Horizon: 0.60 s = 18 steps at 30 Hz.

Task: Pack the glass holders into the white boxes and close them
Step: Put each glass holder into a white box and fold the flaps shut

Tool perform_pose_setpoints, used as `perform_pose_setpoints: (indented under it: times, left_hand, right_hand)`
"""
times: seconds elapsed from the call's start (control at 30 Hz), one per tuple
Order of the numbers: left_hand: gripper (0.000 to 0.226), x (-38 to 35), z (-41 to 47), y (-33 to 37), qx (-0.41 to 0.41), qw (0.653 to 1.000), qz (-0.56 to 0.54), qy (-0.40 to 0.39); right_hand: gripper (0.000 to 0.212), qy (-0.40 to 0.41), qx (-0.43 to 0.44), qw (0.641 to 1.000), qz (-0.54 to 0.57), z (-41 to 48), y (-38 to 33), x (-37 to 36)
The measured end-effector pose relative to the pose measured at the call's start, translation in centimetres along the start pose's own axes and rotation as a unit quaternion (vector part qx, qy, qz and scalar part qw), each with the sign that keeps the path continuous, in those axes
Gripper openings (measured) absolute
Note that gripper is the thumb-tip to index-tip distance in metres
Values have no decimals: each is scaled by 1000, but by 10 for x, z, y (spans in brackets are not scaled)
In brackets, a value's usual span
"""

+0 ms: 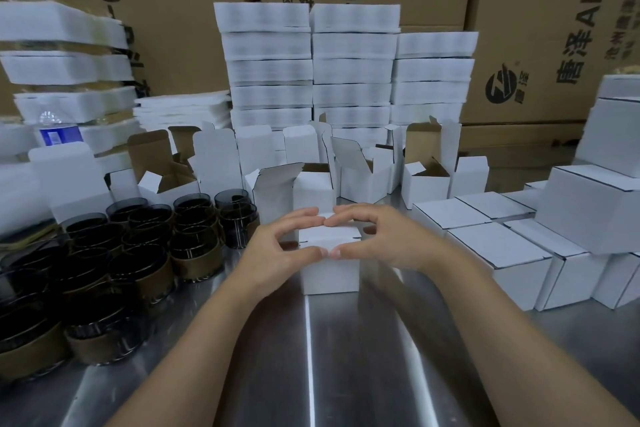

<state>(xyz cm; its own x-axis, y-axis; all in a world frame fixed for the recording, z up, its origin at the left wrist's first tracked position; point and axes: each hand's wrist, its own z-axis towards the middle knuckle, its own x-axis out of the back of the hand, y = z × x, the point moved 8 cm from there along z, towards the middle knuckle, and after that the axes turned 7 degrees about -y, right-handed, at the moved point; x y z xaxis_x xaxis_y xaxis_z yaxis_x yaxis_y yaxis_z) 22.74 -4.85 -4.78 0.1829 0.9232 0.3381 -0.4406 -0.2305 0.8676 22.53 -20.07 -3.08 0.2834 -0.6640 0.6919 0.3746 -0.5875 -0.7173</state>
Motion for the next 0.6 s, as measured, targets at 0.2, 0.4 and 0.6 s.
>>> perform_pose_setpoints:
  times: [0.2, 0.4, 0.6]
  left_hand:
    - [41, -1, -1, -1, 3, 1000, -4, -21]
    - [50, -1, -2, -1, 14, 998, 12, -54]
    - [47, 1, 0, -2, 14, 999, -1, -34]
  right_hand:
    - [46, -24, -6, 1000, -2, -1, 3, 0]
    - [49, -18, -12, 1000, -2, -1, 2, 0]
    - [50, -4, -9, 1000, 16, -1, 3, 3]
